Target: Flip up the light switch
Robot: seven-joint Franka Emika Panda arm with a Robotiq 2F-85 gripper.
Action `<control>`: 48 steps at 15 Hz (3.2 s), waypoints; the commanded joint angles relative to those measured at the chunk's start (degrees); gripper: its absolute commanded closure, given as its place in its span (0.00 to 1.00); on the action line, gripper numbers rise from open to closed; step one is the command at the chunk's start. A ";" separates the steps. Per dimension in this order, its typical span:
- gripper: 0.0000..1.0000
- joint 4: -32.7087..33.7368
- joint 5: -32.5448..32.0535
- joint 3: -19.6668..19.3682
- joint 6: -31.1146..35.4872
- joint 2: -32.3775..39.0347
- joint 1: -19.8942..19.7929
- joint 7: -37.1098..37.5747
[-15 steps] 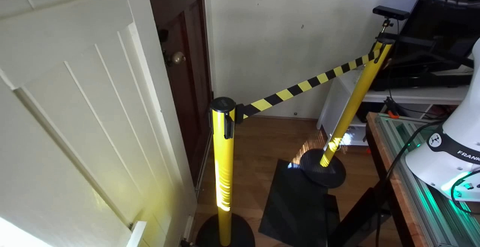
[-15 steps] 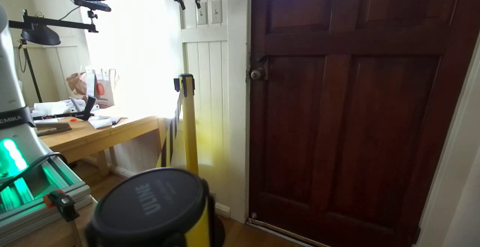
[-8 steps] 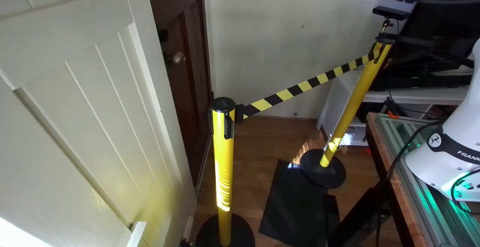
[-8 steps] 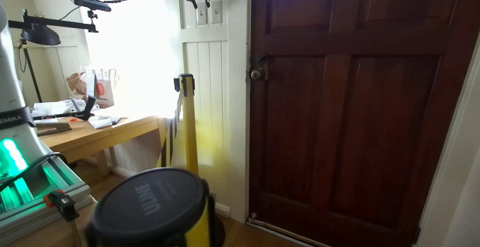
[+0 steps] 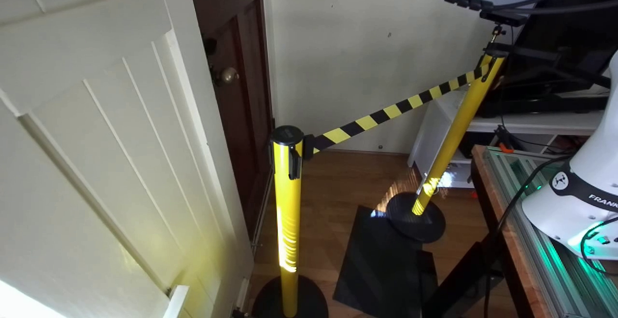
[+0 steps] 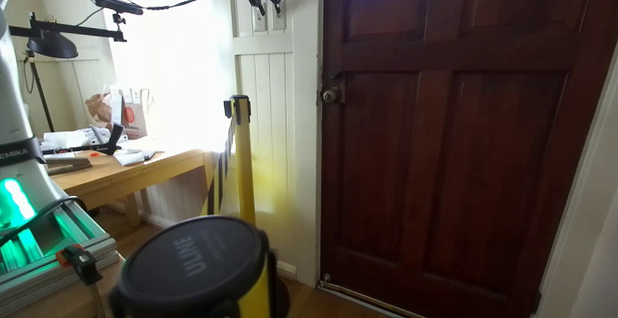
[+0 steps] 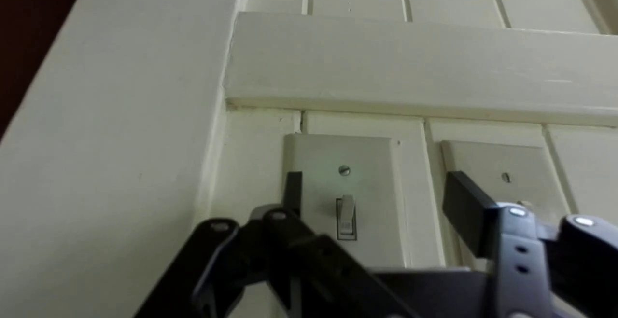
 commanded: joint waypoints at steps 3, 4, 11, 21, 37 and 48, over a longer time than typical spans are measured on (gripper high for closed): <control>0.35 3.84 -0.48 -0.11 2.22 3.77 -0.08 -1.48; 0.37 3.94 -0.55 -0.18 2.67 4.02 -0.06 -1.52; 0.53 4.42 -0.56 -0.49 4.91 5.11 -0.25 -1.54; 1.00 4.58 -0.32 -0.37 5.29 5.29 0.16 -1.80; 0.98 7.18 -1.28 -1.18 2.62 2.25 1.20 0.12; 0.09 9.03 -6.18 -1.99 -19.75 -4.62 3.60 3.72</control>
